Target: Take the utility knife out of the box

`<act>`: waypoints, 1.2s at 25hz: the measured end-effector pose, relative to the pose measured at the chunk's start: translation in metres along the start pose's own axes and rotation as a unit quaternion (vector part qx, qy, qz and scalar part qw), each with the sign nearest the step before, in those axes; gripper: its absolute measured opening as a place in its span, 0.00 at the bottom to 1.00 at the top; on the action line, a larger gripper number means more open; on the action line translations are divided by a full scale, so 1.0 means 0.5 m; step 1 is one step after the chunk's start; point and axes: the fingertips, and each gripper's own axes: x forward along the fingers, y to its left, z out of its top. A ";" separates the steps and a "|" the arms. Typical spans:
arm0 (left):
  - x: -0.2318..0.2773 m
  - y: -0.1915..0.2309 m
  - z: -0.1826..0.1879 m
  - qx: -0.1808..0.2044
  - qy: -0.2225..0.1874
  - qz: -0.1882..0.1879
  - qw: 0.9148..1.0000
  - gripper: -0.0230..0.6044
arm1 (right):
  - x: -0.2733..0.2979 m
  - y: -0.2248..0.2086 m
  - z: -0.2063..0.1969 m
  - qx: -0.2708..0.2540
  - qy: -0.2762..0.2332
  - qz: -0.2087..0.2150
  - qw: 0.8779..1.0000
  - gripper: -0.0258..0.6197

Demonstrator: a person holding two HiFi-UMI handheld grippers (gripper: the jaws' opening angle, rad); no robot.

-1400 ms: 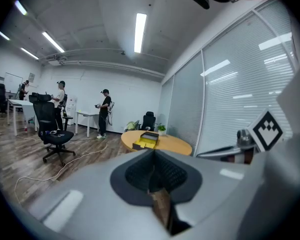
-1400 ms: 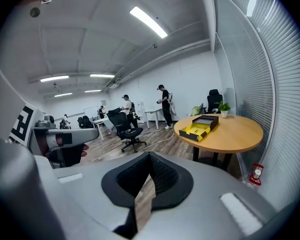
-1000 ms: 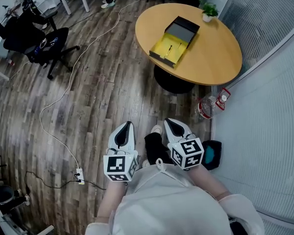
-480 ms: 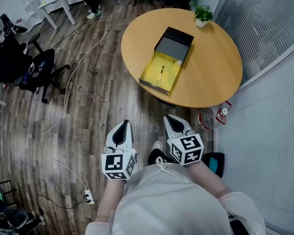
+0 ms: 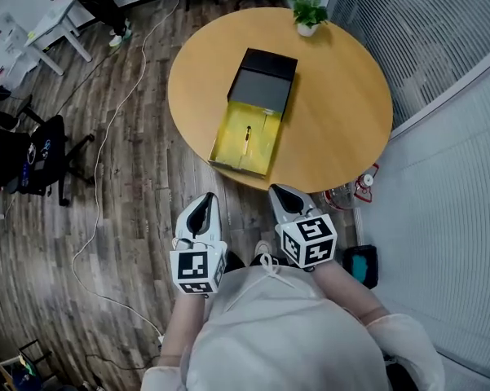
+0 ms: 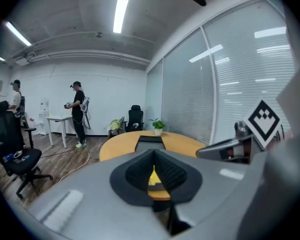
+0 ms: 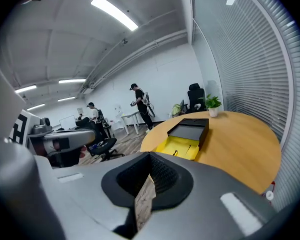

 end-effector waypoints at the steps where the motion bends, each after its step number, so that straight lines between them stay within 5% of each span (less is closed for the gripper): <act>1: 0.018 0.006 0.005 0.001 0.000 -0.006 1.000 0.04 | 0.011 -0.006 0.006 0.003 0.001 -0.005 1.000 0.04; 8: 0.182 0.066 0.054 0.022 0.006 -0.074 0.997 0.04 | 0.104 -0.074 0.063 0.039 -0.009 -0.074 0.996 0.04; 18: 0.375 0.157 0.102 0.074 0.022 -0.187 0.979 0.04 | 0.235 -0.118 0.114 0.095 -0.002 -0.179 0.979 0.04; 30: 0.512 0.225 0.018 0.038 0.085 -0.273 0.958 0.04 | 0.419 -0.129 0.006 0.110 0.162 -0.191 0.962 0.04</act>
